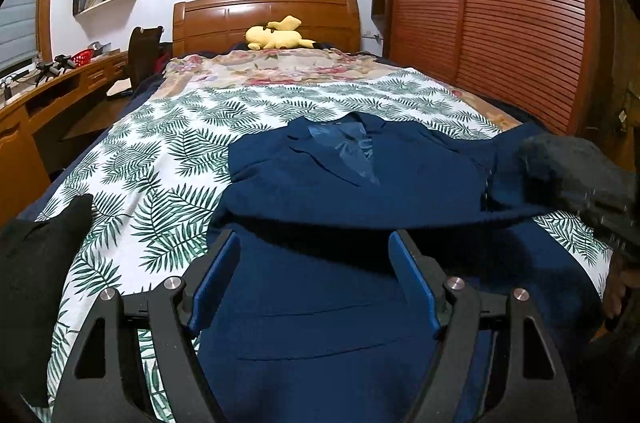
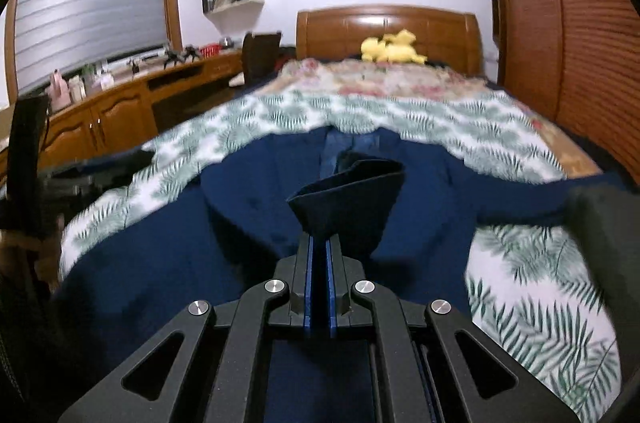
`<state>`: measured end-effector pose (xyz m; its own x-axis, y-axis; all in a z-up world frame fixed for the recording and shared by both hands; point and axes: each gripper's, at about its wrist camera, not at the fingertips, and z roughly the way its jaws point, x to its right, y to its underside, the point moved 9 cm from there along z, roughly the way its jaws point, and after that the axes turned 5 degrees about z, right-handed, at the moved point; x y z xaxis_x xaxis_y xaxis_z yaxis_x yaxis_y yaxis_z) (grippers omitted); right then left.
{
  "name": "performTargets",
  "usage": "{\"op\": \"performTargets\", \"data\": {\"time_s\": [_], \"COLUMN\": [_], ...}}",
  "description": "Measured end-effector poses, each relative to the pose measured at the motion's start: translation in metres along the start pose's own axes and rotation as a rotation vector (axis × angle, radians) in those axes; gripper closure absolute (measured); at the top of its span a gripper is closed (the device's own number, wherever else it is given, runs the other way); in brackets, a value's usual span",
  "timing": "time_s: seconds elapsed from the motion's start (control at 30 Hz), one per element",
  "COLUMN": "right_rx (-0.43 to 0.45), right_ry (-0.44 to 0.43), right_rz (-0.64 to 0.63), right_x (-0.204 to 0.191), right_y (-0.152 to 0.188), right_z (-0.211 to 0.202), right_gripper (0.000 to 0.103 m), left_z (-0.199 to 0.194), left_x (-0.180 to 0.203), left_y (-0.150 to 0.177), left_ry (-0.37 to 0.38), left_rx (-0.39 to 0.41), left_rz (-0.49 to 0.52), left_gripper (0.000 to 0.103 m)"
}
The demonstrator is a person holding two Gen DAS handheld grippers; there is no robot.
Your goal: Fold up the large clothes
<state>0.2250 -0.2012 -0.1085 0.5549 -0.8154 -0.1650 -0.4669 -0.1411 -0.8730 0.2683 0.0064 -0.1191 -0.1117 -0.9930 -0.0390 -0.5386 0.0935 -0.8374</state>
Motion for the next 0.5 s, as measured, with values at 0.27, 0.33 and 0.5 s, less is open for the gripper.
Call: {"op": "performTargets", "data": {"time_s": [0.27, 0.33, 0.5], "right_rx": [-0.070, -0.054, 0.011], "right_ry": [-0.021, -0.029, -0.028], "right_rz": [-0.003, 0.003, 0.007], "right_x": [-0.014, -0.012, 0.012], "right_y": [0.022, 0.017, 0.006], "right_z": [-0.004, -0.014, -0.035], "right_gripper": [0.097, 0.093, 0.082], "left_z": [0.006, 0.008, 0.012], "left_x": [0.013, 0.016, 0.026], "left_y": [-0.001, -0.001, 0.002], "left_ry": [0.013, 0.016, 0.028], "left_rx": [-0.009, -0.013, -0.027], "left_rz": [0.010, 0.015, 0.030], "left_gripper": [0.026, 0.026, 0.026]}}
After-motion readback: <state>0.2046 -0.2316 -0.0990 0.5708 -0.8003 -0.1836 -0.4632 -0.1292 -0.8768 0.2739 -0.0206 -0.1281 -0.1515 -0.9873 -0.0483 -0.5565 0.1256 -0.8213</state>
